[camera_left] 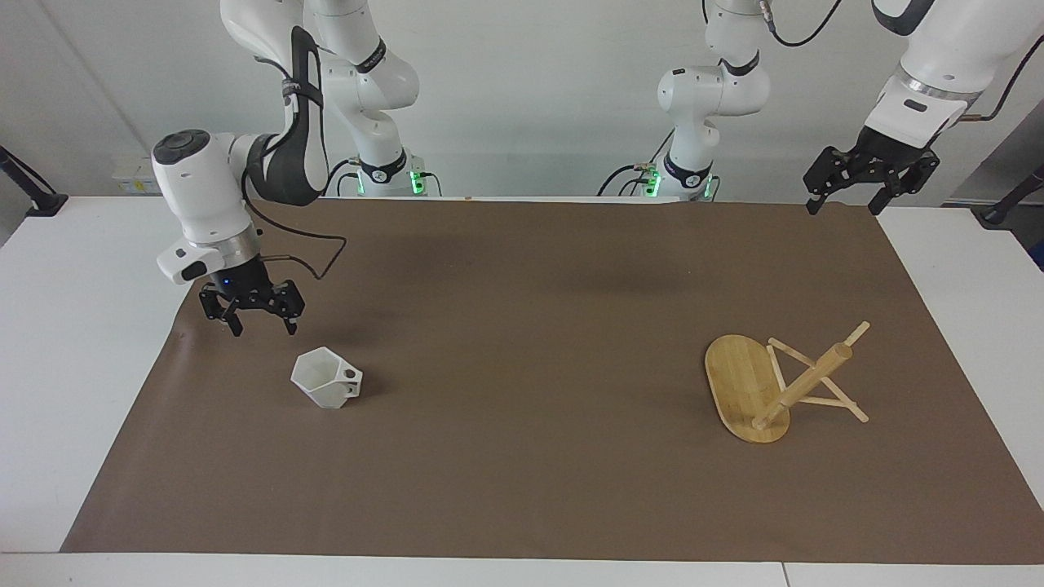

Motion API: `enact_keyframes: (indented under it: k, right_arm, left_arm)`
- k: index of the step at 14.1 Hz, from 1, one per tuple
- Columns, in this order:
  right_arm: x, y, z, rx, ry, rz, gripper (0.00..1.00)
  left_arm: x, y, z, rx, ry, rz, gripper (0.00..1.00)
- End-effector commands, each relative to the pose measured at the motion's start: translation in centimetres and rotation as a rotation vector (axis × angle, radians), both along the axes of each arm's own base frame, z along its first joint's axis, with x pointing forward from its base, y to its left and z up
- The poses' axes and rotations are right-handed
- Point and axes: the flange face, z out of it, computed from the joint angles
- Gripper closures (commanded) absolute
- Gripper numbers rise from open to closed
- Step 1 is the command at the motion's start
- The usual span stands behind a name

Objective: Hang cup on rack
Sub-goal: 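Reach the right gripper to the white mug and grasp its base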

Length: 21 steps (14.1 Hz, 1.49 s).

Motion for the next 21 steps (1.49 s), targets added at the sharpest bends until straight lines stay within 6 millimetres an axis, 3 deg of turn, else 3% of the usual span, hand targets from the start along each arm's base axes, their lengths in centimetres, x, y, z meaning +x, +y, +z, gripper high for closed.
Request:
enact_keyframes:
  k: [1, 5, 14, 16, 21]
  right_arm:
    - [1.5, 0.7, -1.6, 0.008, -0.033, -0.021, 0.0]
    - [2.4, 0.7, -1.3, 0.009, -0.046, -0.038, 0.0]
    - [3.7, 2.0, -3.9, 0.018, -0.09, -0.093, 0.0]
    - [3.6, 2.0, -3.9, 0.019, -0.084, -0.093, 0.15]
    - [3.6, 2.1, -3.9, 0.02, -0.079, -0.09, 0.79]
  left_arm:
    - [-0.8, 0.3, 0.1, 0.016, 0.006, 0.008, 0.0]
    - [-0.8, 0.3, 0.1, 0.016, 0.006, 0.008, 0.0]
    - [-0.8, 0.4, 0.1, 0.016, 0.006, 0.011, 0.0]
    - [-0.8, 0.4, 0.1, 0.016, 0.006, 0.011, 0.0]
    - [-0.8, 0.4, 0.1, 0.016, 0.005, 0.011, 0.0]
